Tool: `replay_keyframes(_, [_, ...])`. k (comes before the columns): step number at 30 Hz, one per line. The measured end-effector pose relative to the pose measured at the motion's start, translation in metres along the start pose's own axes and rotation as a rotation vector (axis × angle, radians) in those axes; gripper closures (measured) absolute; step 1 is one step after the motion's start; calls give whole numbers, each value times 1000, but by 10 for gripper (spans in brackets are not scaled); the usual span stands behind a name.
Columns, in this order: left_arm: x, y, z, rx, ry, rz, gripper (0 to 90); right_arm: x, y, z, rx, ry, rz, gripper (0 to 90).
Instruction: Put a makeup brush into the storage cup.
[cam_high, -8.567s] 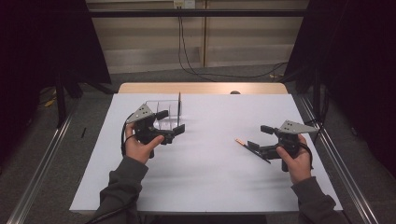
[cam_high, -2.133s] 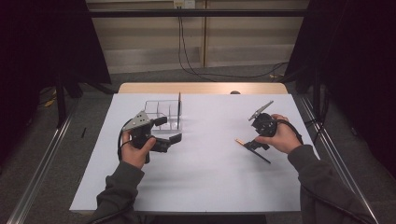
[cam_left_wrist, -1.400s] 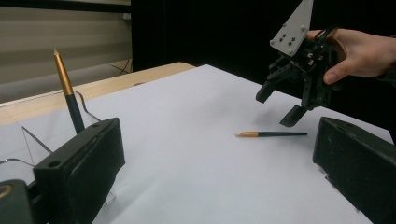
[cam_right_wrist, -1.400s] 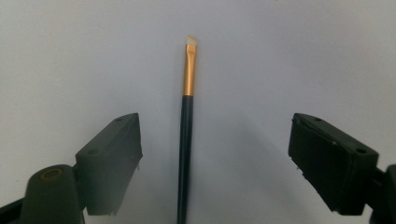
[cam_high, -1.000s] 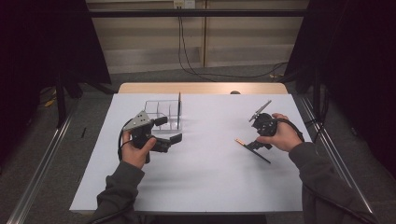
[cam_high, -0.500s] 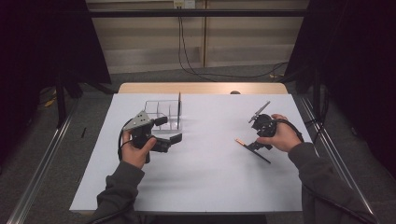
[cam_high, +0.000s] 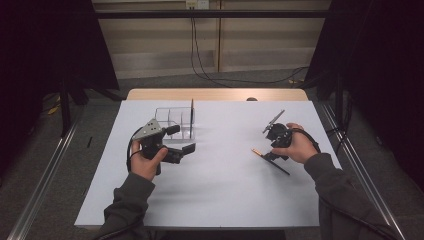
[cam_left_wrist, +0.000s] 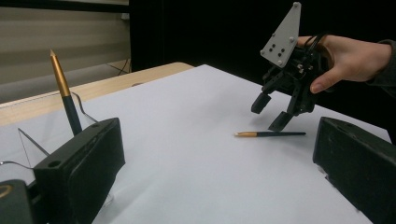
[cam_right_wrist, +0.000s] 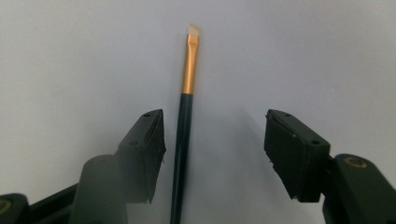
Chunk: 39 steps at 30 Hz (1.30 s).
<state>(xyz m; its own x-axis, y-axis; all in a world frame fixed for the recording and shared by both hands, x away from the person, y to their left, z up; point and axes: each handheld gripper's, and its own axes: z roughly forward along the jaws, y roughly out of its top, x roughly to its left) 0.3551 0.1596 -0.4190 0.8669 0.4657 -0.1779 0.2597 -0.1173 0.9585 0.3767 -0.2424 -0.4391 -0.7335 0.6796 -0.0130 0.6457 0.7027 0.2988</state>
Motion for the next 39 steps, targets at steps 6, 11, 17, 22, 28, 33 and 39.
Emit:
replay_keyframes(6, [0, 0, 0, 1, -1, -11, 18, 1, 6, 5, 1, -1, -17, 425])
replay_keyframes(11, [1, -1, 0, 1, -1, -9, 18, 2, 10, 9, 9, 3, -30, 477])
replay_keyframes(17, [1, -2, 1, 6, 0, -10, 17, 3, 13, 13, 14, 9, -58, 549])
replay_keyframes(22, [2, -2, 1, 5, 5, -9, 18, 4, 15, 13, 20, 10, -52, 608])
replay_keyframes(28, [2, -2, 2, 8, 7, -15, 18, 6, 16, 15, 35, 21, -69, 662])
replay_keyframes(33, [3, -2, 1, 12, 2, -5, 18, 7, 17, 17, 37, 24, -74, 711])
replay_keyframes(39, [3, -2, 1, 12, 6, -8, 18, 6, 15, 15, 37, 29, -57, 693])
